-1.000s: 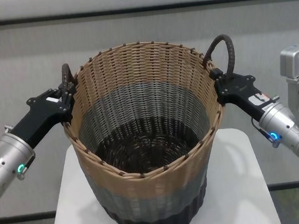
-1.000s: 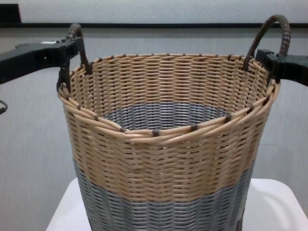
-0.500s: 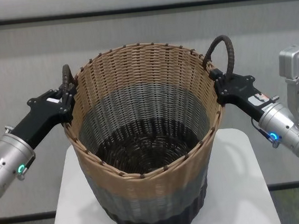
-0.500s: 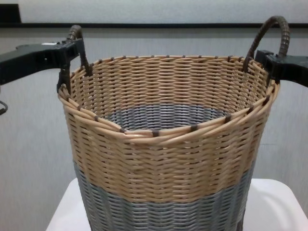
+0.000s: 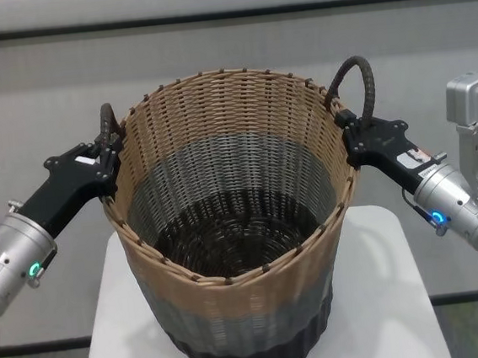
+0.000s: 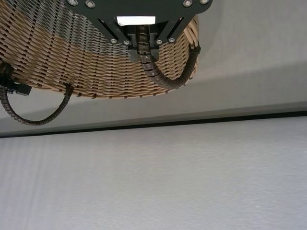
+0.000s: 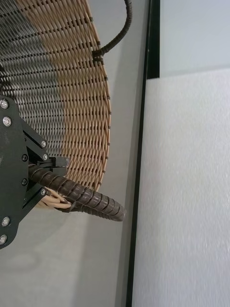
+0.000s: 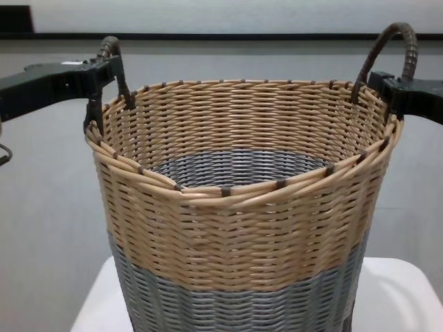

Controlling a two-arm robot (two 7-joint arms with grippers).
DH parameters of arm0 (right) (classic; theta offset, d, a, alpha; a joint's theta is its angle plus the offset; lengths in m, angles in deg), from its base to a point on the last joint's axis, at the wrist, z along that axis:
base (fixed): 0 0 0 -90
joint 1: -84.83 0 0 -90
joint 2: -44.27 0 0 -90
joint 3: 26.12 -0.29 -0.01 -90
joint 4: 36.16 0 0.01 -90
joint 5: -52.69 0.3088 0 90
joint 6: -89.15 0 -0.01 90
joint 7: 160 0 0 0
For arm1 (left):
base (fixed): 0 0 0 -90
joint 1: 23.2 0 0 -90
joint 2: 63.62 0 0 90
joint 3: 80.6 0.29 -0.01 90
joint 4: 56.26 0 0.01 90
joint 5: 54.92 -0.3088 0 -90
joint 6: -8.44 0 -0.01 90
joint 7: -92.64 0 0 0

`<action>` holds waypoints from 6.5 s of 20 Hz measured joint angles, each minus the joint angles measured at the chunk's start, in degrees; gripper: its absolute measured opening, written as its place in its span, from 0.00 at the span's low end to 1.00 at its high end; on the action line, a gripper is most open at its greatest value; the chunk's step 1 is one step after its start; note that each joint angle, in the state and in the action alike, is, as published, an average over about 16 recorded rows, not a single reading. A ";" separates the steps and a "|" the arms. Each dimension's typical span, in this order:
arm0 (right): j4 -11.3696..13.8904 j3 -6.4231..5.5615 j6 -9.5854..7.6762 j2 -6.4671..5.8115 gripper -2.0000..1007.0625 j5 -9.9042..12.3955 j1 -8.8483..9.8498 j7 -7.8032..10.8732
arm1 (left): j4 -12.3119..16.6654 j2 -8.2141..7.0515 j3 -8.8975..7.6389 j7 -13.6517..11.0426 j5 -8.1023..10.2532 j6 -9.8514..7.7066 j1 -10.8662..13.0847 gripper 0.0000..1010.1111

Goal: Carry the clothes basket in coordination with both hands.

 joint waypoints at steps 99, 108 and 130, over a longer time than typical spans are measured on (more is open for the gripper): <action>0.00 0.05 0.02 -0.01 0.01 -0.10 -0.01 -0.01 | 0.04 -0.05 0.04 0.03 -0.10 -0.06 -0.04 0.15; 0.00 0.05 0.02 -0.01 0.01 -0.10 -0.01 -0.01 | -0.02 -0.05 0.04 -0.19 -0.02 0.00 -0.05 0.15; -9.77 3.36 2.72 2.88 0.01 -2.10 -3.95 1.52 | -5.87 -1.57 0.26 -0.59 -0.26 -0.44 -1.12 0.15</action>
